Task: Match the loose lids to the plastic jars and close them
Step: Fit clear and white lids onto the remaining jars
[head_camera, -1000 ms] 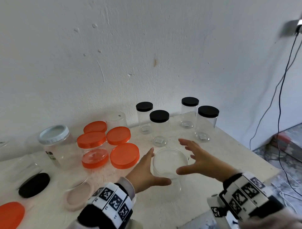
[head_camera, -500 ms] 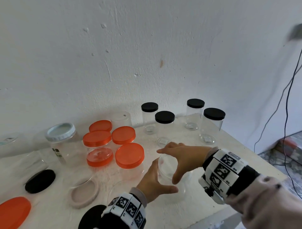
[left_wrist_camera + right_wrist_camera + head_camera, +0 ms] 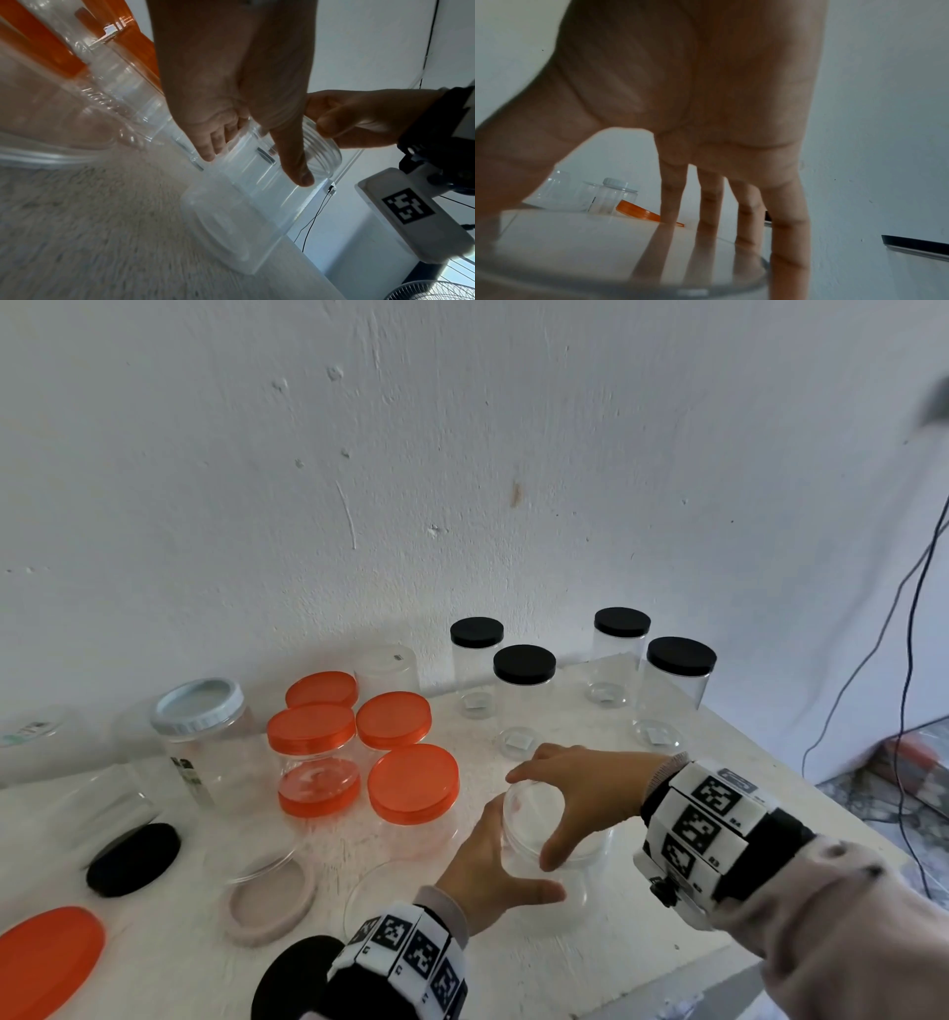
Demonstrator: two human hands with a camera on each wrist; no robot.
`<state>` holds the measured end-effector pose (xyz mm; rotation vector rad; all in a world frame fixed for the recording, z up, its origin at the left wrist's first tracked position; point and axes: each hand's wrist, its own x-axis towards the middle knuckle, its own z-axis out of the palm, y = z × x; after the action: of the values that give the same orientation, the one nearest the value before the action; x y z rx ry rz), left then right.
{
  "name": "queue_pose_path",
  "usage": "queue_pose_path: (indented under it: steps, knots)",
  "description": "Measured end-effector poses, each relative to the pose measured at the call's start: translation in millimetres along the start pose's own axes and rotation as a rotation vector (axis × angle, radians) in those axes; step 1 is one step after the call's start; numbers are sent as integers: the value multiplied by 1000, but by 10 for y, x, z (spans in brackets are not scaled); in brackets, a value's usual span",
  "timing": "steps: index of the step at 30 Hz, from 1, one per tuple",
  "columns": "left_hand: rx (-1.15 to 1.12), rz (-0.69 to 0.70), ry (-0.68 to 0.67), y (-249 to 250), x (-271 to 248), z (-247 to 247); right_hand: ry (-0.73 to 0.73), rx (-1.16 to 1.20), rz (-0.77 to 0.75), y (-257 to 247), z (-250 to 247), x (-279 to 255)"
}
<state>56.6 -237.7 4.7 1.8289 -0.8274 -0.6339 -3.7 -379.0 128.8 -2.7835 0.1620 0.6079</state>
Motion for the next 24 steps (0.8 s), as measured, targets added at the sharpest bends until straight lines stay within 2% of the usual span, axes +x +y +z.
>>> queue_pose_path:
  steps: [9, 15, 24]
  knots:
    - [-25, 14, 1, -23, -14, -3, 86, -59, 157, 10, 127, 76]
    - [11, -11, -1, -16, -3, 7, -43, -53, 78, -25, 5, 19]
    - [-48, 12, -14, -1, -18, -8, 29, -60, 156, -44, 61, 32]
